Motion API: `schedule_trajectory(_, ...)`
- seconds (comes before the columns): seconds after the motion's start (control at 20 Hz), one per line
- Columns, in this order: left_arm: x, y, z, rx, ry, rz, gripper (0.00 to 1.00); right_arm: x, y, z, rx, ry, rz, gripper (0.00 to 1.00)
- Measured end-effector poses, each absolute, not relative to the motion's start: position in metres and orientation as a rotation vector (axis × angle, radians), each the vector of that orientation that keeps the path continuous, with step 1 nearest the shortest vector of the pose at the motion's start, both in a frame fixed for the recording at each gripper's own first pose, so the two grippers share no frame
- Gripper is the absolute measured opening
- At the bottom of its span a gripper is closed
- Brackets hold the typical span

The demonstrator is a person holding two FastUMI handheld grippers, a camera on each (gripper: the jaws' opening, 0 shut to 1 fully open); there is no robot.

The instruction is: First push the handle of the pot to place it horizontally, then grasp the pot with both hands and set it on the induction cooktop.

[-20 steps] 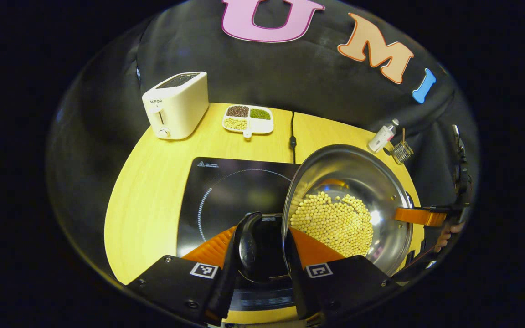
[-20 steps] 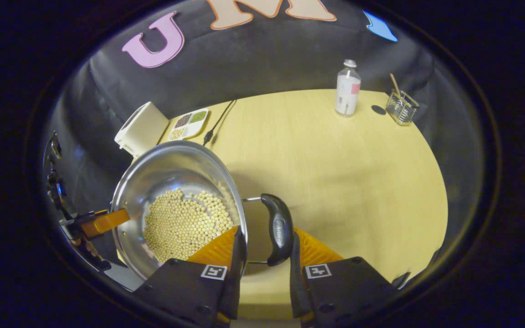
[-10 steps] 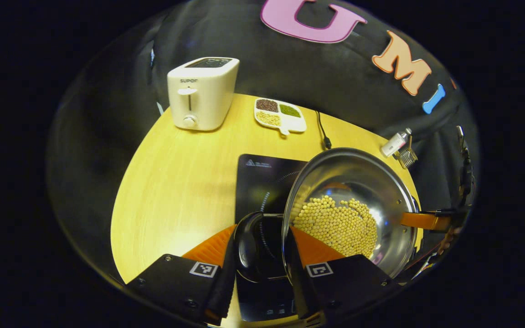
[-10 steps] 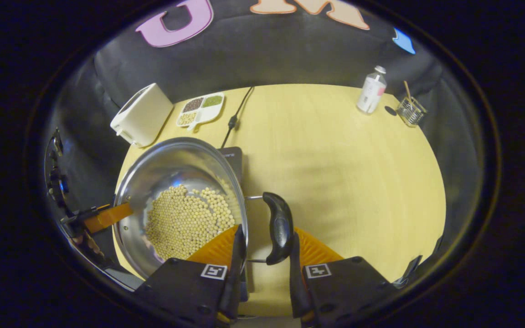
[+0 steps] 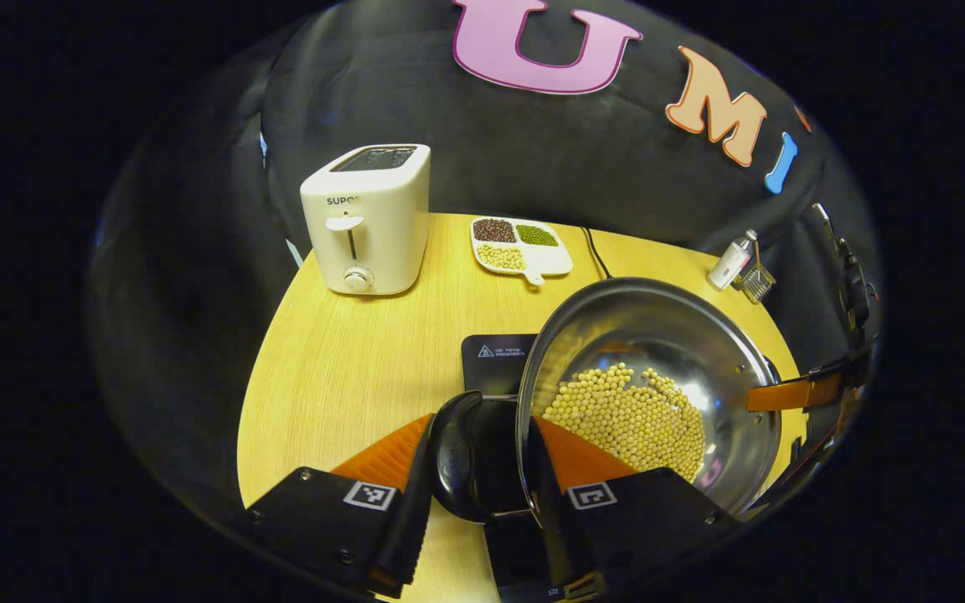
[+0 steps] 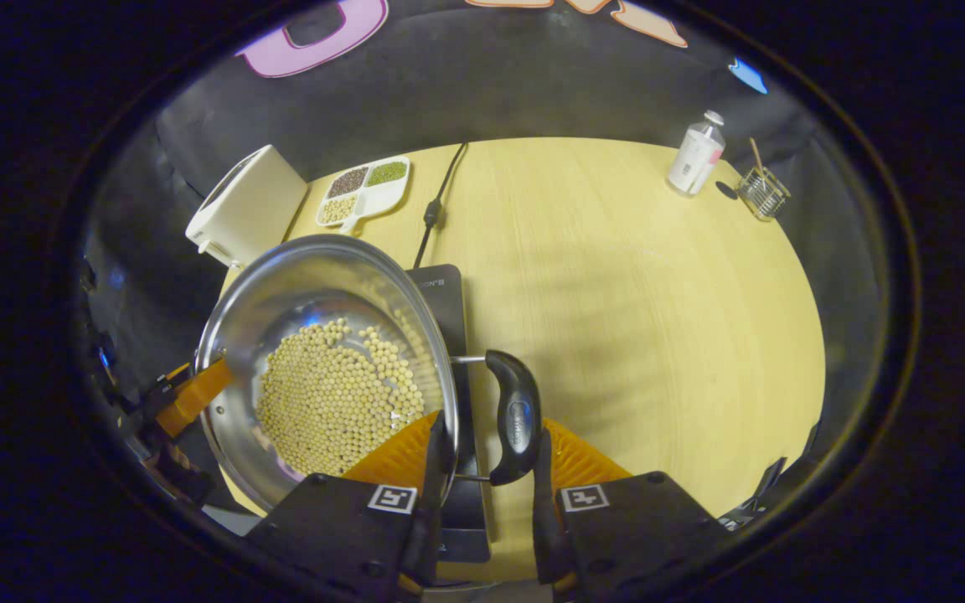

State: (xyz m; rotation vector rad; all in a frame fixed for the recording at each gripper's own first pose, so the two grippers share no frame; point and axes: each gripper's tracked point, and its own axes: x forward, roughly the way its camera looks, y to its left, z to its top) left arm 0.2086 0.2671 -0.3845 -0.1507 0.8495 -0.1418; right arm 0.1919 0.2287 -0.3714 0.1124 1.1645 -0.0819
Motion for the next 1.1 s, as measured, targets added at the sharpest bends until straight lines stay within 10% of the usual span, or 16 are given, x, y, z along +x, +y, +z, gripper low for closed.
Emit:
schedule_trajectory(0.25, 0.209, 0.273, -0.366, -0.065, 0.810, -0.098, 0.77, 0.184, 0.229, -0.375, 0.098, 1.136, -0.029, 0.57)
schedule_trajectory(0.45, 0.199, 0.271, -0.348, 0.011, 0.810, -0.079, 0.94, 0.174, 0.236, -0.358, 0.135, 1.076, 0.038, 0.99)
schedule_trajectory(1.1, 0.120, 0.158, -0.232, 0.011, 0.648, 0.039, 0.93, 0.144, 0.094, -0.263, 0.204, 0.744, 0.066, 1.00)
